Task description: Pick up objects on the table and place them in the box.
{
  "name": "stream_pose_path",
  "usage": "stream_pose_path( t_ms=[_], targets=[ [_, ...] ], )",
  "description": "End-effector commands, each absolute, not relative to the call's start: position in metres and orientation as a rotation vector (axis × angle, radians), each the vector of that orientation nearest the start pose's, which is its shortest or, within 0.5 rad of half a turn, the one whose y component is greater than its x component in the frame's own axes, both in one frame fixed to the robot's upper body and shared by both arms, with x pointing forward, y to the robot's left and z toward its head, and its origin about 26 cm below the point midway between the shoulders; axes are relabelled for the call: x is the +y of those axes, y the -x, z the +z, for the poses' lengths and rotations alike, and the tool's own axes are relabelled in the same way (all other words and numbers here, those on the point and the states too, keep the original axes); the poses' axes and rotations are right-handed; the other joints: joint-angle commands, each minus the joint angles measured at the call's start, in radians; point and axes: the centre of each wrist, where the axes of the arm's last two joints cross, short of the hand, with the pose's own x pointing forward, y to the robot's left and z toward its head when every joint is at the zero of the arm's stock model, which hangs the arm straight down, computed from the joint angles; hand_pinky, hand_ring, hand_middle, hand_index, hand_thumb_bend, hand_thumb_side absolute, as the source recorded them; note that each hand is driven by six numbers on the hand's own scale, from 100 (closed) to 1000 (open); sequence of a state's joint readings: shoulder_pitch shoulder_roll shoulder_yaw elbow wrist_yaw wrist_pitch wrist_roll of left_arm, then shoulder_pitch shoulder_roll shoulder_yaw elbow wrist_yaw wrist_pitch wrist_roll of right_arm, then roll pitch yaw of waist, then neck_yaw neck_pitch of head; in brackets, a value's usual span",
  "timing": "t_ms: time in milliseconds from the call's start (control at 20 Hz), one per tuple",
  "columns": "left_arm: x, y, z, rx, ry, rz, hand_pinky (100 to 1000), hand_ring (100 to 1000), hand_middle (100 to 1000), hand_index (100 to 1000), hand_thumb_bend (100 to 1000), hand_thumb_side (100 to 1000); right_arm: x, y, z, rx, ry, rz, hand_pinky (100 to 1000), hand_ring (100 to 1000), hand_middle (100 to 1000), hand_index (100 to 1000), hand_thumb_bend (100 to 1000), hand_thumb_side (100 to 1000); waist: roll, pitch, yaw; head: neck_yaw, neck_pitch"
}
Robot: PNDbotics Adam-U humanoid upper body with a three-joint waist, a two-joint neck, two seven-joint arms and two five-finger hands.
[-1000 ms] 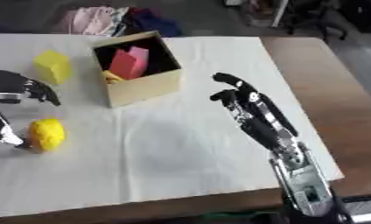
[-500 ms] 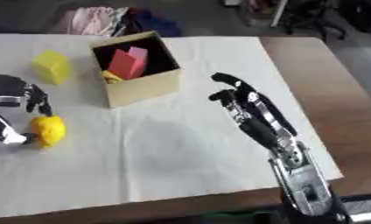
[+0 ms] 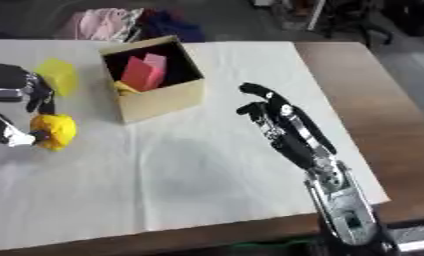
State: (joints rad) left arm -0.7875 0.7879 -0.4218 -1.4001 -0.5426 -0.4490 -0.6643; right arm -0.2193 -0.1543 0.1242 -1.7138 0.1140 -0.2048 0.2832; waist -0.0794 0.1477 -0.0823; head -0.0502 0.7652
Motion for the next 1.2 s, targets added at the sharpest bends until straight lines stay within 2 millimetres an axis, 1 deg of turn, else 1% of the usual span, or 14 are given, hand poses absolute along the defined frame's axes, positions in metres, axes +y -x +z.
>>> stream_pose_path(
  t_ms=[50, 200, 400, 600, 800, 850, 1000, 1100, 1150, 1200],
  targets=[
    [0.287, -0.412, 0.269, -1.378, -0.651, -2.3, 657, 498, 516, 645, 274, 334, -0.221, -0.321, 0.094, -2.052, -0.108, 0.694, 873, 746, 900, 929, 100, 816, 0.016, -0.02, -0.001, -0.002, 0.005],
    [0.271, -0.424, 0.283, -1.48, -0.717, -2.23, 665, 515, 528, 658, 286, 326, -0.22, -0.32, 0.093, -2.052, -0.114, 0.691, 873, 746, 899, 929, 100, 816, 0.011, -0.021, -0.005, 0.001, 0.005],
    [0.247, -0.444, 0.288, -1.588, -0.753, -2.115, 677, 529, 542, 675, 314, 311, -0.215, -0.321, 0.094, -2.058, -0.136, 0.693, 873, 746, 899, 929, 100, 815, 0.002, -0.02, -0.021, 0.015, 0.005],
    [0.225, -0.463, 0.281, -1.663, -0.751, -1.996, 684, 535, 554, 691, 321, 288, -0.21, -0.321, 0.094, -2.062, -0.161, 0.694, 873, 745, 899, 929, 100, 818, -0.006, -0.016, -0.038, 0.033, 0.005],
    [0.211, -0.475, 0.269, -1.695, -0.753, -1.876, 696, 541, 558, 699, 284, 253, -0.205, -0.321, 0.095, -2.065, -0.188, 0.696, 873, 745, 899, 929, 100, 822, -0.013, -0.011, -0.054, 0.049, 0.005],
    [0.208, -0.477, 0.265, -1.699, -0.757, -1.851, 704, 548, 567, 711, 266, 243, -0.203, -0.321, 0.095, -2.066, -0.196, 0.697, 873, 745, 899, 928, 100, 822, -0.014, -0.009, -0.059, 0.053, 0.005],
    [0.202, -0.48, 0.254, -1.708, -0.78, -1.78, 718, 571, 586, 733, 258, 227, -0.198, -0.321, 0.096, -2.07, -0.218, 0.696, 873, 745, 898, 928, 100, 824, -0.019, -0.005, -0.074, 0.062, 0.005],
    [0.198, -0.48, 0.249, -1.72, -0.807, -1.747, 720, 565, 579, 740, 253, 217, -0.196, -0.321, 0.096, -2.073, -0.231, 0.696, 873, 745, 898, 928, 100, 824, -0.021, -0.004, -0.082, 0.065, 0.005],
    [0.196, -0.48, 0.246, -1.724, -0.821, -1.738, 736, 587, 607, 787, 273, 215, -0.195, -0.321, 0.097, -2.074, -0.235, 0.695, 873, 745, 898, 928, 100, 825, -0.021, -0.003, -0.085, 0.065, 0.005],
    [0.193, -0.479, 0.243, -1.73, -0.837, -1.733, 743, 598, 622, 799, 286, 216, -0.194, -0.321, 0.097, -2.074, -0.239, 0.695, 873, 745, 898, 928, 100, 825, -0.022, -0.003, -0.088, 0.065, 0.005]
  ],
)
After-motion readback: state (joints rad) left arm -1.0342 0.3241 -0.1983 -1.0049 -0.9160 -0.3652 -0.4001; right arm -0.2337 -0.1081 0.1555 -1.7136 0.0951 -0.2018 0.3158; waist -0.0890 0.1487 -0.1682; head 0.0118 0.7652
